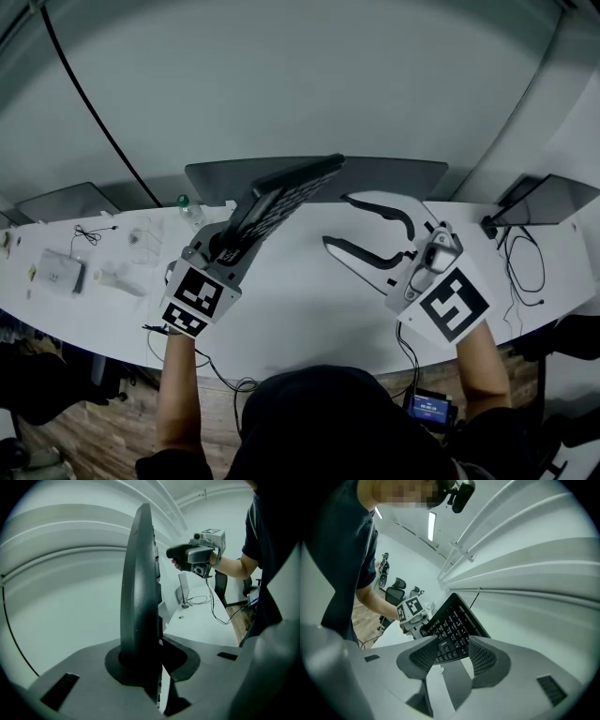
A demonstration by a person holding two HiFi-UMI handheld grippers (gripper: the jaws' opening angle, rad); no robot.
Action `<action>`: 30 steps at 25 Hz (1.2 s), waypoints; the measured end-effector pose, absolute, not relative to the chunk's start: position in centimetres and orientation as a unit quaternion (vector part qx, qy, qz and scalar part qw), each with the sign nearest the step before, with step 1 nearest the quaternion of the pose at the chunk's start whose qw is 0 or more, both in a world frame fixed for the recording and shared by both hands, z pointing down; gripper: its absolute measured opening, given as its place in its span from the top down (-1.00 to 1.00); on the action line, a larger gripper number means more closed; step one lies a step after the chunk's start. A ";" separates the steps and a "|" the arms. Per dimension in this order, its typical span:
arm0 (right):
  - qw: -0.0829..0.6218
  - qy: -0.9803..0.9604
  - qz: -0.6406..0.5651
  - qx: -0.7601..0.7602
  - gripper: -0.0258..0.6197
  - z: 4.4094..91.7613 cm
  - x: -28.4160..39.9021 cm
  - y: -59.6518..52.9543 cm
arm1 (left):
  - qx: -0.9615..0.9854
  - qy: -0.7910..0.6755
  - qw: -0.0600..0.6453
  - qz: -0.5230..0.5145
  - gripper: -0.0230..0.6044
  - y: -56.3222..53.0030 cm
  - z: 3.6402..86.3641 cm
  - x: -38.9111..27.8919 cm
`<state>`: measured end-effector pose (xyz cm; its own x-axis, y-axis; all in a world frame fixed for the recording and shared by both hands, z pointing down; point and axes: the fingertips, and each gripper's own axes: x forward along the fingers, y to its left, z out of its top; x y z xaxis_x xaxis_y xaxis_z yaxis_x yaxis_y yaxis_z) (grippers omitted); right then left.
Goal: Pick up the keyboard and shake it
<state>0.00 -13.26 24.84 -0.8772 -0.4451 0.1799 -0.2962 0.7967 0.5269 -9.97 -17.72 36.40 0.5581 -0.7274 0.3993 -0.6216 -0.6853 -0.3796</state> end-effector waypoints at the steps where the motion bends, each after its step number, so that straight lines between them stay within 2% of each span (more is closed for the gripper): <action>1: 0.158 -0.932 -0.256 0.201 0.32 24.8 0.1 -13.3 | -0.875 0.384 0.100 -0.277 0.66 -17.8 36.6 -10.0; 13: 0.208 -0.889 -0.361 0.187 0.24 24.0 -2.3 -12.7 | -0.831 0.377 0.155 -0.379 0.66 -18.0 39.7 -10.9; 24: 0.336 -0.824 -0.429 0.154 0.23 27.9 -4.8 -12.2 | -0.779 0.366 0.200 -0.468 0.66 -18.3 42.1 -11.7; 30: 0.382 -0.800 -0.440 0.142 0.23 30.3 -5.4 -12.6 | -0.756 0.359 0.217 -0.502 0.66 -18.0 42.9 -11.7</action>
